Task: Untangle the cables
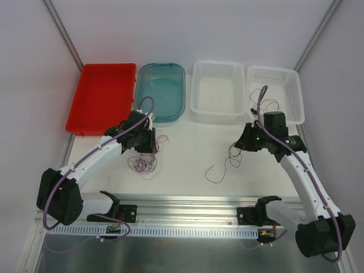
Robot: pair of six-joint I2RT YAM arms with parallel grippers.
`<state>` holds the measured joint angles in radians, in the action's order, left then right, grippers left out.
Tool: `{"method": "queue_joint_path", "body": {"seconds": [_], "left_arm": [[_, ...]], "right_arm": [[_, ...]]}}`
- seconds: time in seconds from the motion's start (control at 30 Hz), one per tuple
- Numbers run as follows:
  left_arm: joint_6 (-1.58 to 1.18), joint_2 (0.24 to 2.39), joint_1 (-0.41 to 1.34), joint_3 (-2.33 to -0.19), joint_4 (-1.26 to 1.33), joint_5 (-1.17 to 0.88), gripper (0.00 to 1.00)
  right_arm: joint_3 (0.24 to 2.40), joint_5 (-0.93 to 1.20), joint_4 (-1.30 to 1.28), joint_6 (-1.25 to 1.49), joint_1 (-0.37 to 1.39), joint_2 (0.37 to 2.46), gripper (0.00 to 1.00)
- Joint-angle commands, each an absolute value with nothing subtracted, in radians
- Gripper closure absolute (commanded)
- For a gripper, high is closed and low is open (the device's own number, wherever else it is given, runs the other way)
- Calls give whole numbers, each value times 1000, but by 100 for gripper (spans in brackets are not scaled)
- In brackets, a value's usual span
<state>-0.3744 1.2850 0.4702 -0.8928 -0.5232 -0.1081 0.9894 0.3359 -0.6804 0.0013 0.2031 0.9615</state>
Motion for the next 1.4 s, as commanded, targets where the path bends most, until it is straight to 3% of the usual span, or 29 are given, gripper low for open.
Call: {"method": "queue_joint_path", "body": {"seconds": [0.0,0.07,0.3,0.43,0.6,0.67,0.83,1.13,1.37], "left_arm": [[-328,1194,466,-960,-528,-144,71],[-290,1158,466,-971,-528,-120,64],[-195,1046,466,-962,-480,80,44],[-169,973,463,-933,-430,190,24],[-149,925,460,-888,-379,301,14],[-156,905,454,-855,-362,316,12],[-150,867,451,-828,-357,371,9],[-146,848,451,-802,-353,405,9],[-144,848,451,-795,-353,403,9]], "right_arm": [[901,385,-559,28,221,1011,95],[844,348,-496,38,225,1052,94],[758,172,-442,60,268,1157,69],[727,60,-440,118,327,1152,58],[700,-41,-416,164,412,1134,41],[692,-89,-407,179,429,1146,41],[663,-107,-334,198,445,1218,43],[644,-84,-259,166,477,1316,58],[673,-138,-330,134,492,1266,90]]}}
